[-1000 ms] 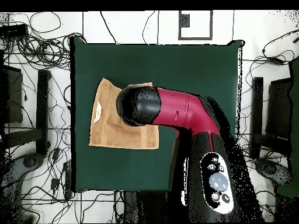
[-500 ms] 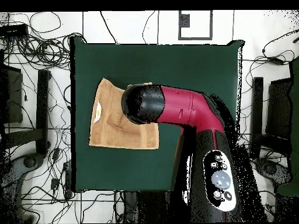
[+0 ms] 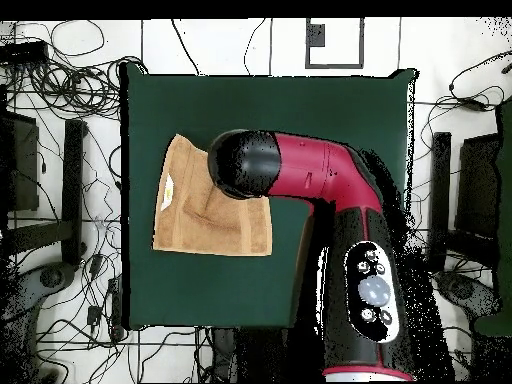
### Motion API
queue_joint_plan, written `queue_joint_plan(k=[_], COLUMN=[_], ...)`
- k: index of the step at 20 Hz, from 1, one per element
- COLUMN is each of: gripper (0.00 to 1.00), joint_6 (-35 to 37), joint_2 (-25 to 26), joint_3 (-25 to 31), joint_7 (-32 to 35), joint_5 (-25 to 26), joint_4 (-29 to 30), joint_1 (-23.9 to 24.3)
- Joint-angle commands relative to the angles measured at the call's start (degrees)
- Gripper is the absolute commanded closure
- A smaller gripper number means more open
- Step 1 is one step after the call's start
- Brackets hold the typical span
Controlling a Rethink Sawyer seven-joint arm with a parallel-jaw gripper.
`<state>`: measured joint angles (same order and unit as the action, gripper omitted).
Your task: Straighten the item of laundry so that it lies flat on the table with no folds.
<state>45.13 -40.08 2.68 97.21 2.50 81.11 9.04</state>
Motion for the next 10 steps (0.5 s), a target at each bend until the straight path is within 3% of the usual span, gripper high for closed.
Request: queue_joint_plan(k=[1,10], gripper=[0.0,0.0], joint_6=[6.5,8.5], joint_2=[7.7,14.3], joint_3=[0.2,-0.9], joint_7=[9.9,13.4], joint_5=[0.3,-1.3], joint_4=[-7.4,-17.1], joint_1=[-1.9,-4.1])
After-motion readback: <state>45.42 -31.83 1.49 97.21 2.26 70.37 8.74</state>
